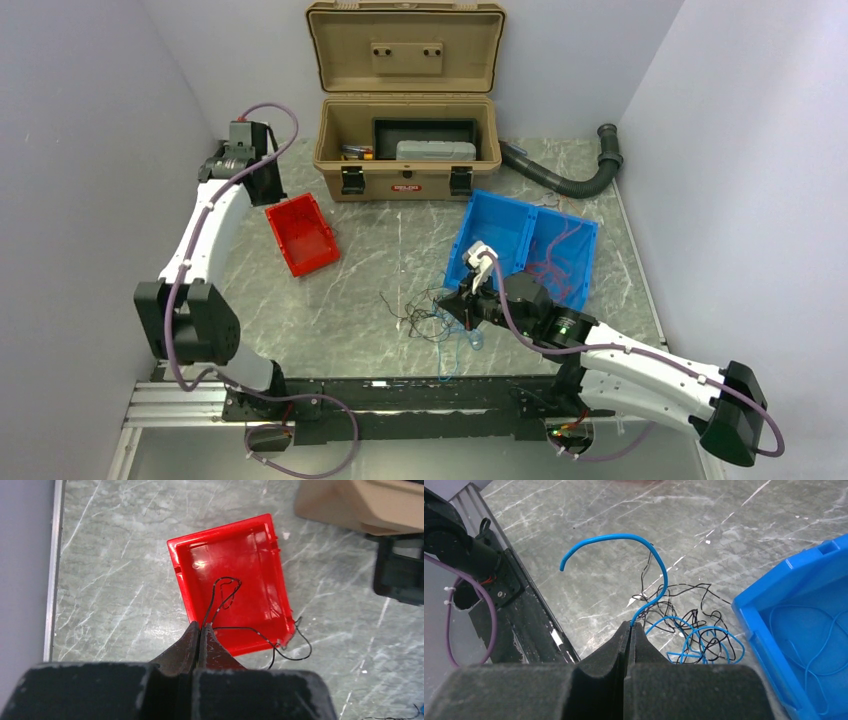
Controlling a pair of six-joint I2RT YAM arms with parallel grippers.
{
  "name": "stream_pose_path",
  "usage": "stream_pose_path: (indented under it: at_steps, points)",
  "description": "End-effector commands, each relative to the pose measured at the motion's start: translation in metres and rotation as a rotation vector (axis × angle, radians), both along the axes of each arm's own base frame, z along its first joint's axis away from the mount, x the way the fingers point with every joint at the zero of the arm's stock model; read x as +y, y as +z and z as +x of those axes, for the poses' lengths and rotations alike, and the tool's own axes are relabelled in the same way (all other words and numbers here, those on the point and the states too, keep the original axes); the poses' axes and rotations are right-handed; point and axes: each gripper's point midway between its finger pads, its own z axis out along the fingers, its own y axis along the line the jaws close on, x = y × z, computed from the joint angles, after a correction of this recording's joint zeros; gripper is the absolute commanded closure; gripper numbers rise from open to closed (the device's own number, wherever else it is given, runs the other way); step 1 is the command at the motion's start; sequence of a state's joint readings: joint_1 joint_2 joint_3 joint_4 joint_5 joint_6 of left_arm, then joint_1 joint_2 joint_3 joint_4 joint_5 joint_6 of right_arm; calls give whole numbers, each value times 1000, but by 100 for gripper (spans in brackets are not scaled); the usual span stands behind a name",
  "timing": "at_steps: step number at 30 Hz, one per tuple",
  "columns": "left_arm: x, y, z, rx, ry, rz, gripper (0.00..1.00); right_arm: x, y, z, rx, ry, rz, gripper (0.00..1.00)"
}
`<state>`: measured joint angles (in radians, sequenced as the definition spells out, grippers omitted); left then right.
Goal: Untangle the cables
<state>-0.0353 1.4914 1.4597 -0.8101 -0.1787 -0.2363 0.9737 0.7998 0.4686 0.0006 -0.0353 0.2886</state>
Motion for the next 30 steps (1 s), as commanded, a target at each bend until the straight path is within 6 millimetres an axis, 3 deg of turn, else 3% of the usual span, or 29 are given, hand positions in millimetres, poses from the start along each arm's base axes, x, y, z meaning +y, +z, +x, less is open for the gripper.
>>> stream_pose_path:
  at_steps: [1, 5, 10, 16, 25, 30]
  points:
    - [17, -9, 10, 56, -3, 13, 100, 5, 36, 2, -76, 25, 68, 100]
    - [43, -30, 14, 135, 86, 37, 100, 6, 38, 1, -79, 30, 77, 100]
    - [65, -35, 15, 157, 143, 77, 100, 7, 40, -1, -75, 38, 95, 100]
    - [71, -38, 13, 159, 153, 74, 100, 5, 40, -2, -79, 38, 95, 100]
    - [50, -36, 16, 113, 18, -53, 100, 6, 38, -2, -80, 43, 96, 100]
    - [66, -23, 10, 41, 93, -51, 100, 7, 38, -4, -78, 50, 94, 100]
